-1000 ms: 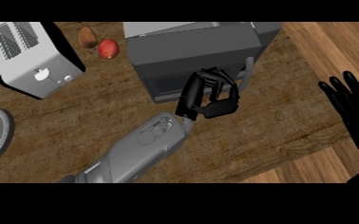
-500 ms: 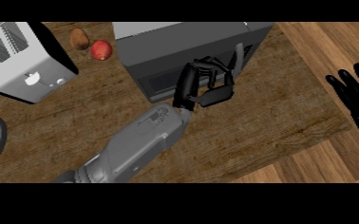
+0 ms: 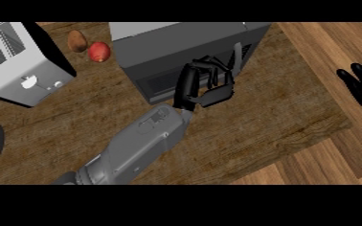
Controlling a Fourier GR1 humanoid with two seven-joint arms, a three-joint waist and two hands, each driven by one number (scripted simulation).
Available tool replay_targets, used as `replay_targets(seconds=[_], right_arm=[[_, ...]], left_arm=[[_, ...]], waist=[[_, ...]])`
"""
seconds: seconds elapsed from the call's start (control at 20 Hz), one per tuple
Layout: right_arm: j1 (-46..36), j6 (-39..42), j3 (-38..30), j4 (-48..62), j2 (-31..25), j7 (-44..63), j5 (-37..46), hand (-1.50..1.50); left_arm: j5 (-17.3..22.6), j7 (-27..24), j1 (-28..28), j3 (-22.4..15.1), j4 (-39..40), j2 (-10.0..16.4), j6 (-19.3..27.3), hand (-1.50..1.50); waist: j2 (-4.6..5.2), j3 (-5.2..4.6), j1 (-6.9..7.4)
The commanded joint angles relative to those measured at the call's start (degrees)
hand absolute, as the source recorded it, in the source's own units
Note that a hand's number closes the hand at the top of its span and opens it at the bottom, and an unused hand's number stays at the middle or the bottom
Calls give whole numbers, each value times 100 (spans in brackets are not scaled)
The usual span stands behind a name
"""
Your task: Pick up the milk, place it into the microwave and close the microwave
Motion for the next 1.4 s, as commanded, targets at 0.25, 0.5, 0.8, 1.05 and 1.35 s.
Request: replay_targets(seconds=[0.25, 0.5, 0.8, 1.05, 1.35], right_arm=[[-93, -6, -80, -63, -184, 233, -282, -150], [-139, -34, -101, -61, -204, 311, -441, -150], [-193, -36, -146, -105, -318, 431, -577, -150], [-246, -83, -229, -161, -410, 520, -718, -150], [-305, 100, -141, -187, -450, 572, -927, -150]], left_arm=[[314, -249, -378, 219, 491, 1, -125, 150], [420, -351, -479, 177, 536, 1, -82, 150], [522, -575, -462, 136, 594, 1, -100, 150], [636, -670, -443, 87, 661, 1, -69, 150], [770, -779, -492, 39, 656, 1, -113, 150]], waist=[[83, -3, -87], [91, 9, -117], [107, 6, -141], [79, 3, -174], [127, 16, -156]])
